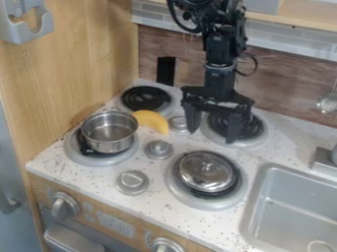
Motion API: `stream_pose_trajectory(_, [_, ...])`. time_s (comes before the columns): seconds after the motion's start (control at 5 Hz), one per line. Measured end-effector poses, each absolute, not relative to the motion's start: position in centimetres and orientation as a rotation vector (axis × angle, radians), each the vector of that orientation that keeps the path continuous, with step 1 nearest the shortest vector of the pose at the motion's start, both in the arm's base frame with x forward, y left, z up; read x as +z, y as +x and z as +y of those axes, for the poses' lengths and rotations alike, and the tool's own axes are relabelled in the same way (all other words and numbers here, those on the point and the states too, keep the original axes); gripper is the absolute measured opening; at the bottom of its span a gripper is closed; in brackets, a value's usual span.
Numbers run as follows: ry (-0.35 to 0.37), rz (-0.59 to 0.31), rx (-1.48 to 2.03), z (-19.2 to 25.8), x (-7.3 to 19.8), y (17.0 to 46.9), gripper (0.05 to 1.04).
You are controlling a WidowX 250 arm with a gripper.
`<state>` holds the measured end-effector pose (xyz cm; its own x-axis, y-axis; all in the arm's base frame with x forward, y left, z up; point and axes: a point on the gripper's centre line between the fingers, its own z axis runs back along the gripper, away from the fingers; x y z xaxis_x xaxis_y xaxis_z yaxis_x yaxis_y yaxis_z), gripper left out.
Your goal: Move the silver pot to the upper right burner
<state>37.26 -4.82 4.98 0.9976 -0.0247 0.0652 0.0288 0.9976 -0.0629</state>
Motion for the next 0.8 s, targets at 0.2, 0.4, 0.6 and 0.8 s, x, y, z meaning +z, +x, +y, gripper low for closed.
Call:
stream_pose_trajectory(0.2, [-0.065,-0.023,-0.026,-4.9,3.5,36.8,0.998])
stream_pose_trajectory(0.4, [-0.093,-0.002,0.028,-3.8,3.3,36.7,0.998])
stream_pose_trajectory(0.6, [-0.099,-0.004,0.122,-0.2,3.3,36.8,0.998])
stream_pose_trajectory(0.8, [-0.093,-0.063,0.189,2.7,3.3,37.6,0.998])
